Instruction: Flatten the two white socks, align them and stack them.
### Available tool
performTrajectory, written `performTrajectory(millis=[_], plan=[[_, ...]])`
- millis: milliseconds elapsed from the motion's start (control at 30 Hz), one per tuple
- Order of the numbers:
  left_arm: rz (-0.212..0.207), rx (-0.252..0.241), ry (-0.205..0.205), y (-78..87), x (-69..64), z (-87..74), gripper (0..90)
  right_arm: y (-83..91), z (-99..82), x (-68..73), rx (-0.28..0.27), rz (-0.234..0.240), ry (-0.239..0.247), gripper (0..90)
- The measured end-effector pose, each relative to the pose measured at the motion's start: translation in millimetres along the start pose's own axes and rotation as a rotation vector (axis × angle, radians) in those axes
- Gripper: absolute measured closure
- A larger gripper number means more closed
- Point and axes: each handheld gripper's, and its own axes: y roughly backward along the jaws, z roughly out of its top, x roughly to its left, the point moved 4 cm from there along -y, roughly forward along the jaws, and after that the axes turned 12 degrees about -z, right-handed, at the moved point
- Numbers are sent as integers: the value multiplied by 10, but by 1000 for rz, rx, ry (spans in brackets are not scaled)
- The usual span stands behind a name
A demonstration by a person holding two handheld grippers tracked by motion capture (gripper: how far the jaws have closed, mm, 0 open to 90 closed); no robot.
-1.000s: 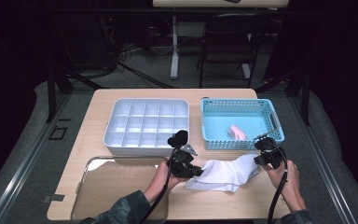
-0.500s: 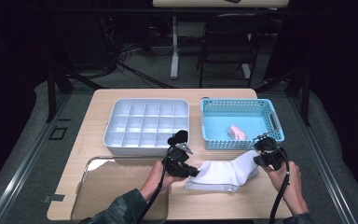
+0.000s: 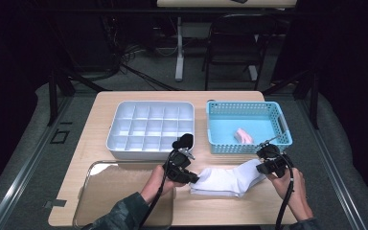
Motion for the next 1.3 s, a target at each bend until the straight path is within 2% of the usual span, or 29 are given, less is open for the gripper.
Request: performTrajectory(millis=[167, 200, 233, 267, 300, 333, 400, 467, 500, 567, 633, 667, 700, 867, 967, 1100, 1167, 1267, 1300], plan=[[24, 39, 0, -91, 25, -36, 839, -174, -37, 45, 69, 29, 26, 879], [30, 46, 1, -101, 25, -37, 833, -220, -48, 53, 63, 37, 3, 872], [35, 53, 0, -109, 29, -38, 811, -233, -54, 26, 92, 42, 21, 843], [33, 55, 1, -112, 33, -38, 781, -257, -61, 14, 113, 57, 18, 786], [35, 54, 4, -108, 34, -38, 748, -274, -68, 8, 97, 85, -18, 763], [37, 45, 7, -105, 35, -36, 713, -253, -67, -34, 102, 114, -23, 745], [48, 32, 16, -89, 40, -29, 606, -203, -55, -115, 71, 96, -47, 693], [54, 29, 21, -91, 47, -25, 560, -177, -44, -169, 20, 82, -101, 649], [51, 38, 24, -102, 46, -28, 541, -179, -45, -194, 17, 72, -107, 625], [43, 38, 30, -139, 39, -32, 531, -234, -64, -223, 48, 71, -95, 595], [49, 51, 28, -166, 24, -35, 530, -314, -85, -227, 73, 76, -98, 574], [46, 54, 28, -178, 17, -35, 530, -359, -91, -213, 70, 80, -116, 563], [40, 56, 25, -190, 13, -36, 531, -376, -95, -226, 91, 85, -101, 559], [53, 81, 14, -237, 3, -44, 555, -436, -104, -227, 109, 90, -102, 539], [73, 91, 0, -256, -16, -46, 587, -451, -108, -218, 115, 89, -98, 542], [71, 94, -12, -270, -22, -51, 642, -487, -119, -210, 110, 87, -119, 564], [78, 100, -18, -273, -23, -55, 662, -490, -122, -211, 122, 96, -103, 605], [95, 108, -31, -279, -29, -62, 688, -486, -120, -207, 141, 96, -76, 614], [99, 109, -33, -283, -31, -63, 693, -499, -122, -190, 123, 98, -102, 616]])
